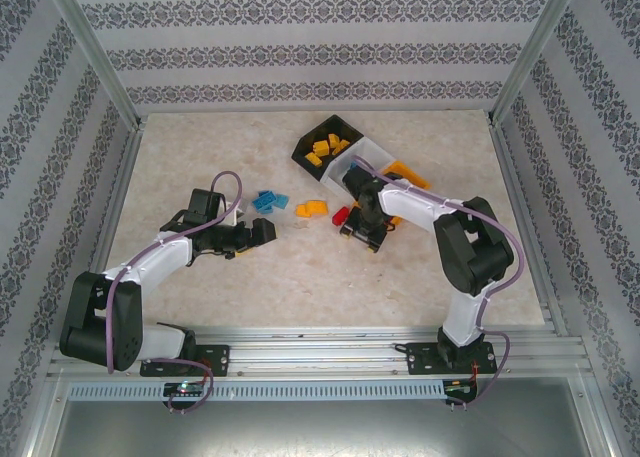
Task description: Sort the legos into containers by color
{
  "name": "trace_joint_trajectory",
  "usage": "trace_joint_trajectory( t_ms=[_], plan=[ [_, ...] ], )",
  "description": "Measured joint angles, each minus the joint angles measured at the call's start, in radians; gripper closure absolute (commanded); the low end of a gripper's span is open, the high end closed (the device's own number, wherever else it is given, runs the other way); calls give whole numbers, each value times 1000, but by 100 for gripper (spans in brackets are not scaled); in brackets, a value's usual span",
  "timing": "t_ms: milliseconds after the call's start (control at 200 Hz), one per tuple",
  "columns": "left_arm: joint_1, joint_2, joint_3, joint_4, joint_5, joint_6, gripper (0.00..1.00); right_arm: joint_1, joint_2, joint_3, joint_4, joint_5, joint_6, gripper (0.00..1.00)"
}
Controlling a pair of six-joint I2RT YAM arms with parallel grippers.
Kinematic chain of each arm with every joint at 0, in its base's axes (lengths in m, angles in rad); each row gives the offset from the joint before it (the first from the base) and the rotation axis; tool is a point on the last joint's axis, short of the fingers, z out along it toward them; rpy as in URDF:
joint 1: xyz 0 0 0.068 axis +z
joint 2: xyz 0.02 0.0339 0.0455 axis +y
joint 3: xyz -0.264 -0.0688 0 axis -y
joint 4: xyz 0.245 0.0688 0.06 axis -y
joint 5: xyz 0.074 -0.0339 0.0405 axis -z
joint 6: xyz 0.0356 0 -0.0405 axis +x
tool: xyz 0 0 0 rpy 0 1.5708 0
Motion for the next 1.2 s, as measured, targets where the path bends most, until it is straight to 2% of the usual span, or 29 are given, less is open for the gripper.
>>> trace_joint_trajectory(
  t_ms=[575,1199],
  plan=[
    [0,0,0,-22,-1,0,0,-60,163,171,-24,5,-14,40],
    [0,0,1,-25,-20,1,0,-65,164,166,-19,16,-29,64]
  ],
)
